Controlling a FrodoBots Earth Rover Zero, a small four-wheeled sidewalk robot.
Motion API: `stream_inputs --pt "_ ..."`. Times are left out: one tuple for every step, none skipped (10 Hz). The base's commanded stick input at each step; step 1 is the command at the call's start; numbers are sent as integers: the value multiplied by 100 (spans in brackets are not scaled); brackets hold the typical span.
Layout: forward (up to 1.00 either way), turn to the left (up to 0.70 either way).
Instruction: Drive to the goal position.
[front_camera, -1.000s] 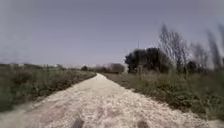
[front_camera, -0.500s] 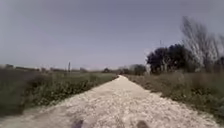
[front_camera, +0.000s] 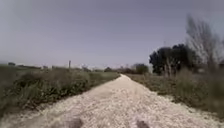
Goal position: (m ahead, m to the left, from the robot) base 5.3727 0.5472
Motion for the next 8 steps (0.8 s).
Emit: stream_inputs --pt "70 0" --pt "70 0" --pt "70 -35" --pt "70 -29" --pt "70 -20" --pt "70 0" --pt "70 0" --pt "70 0"
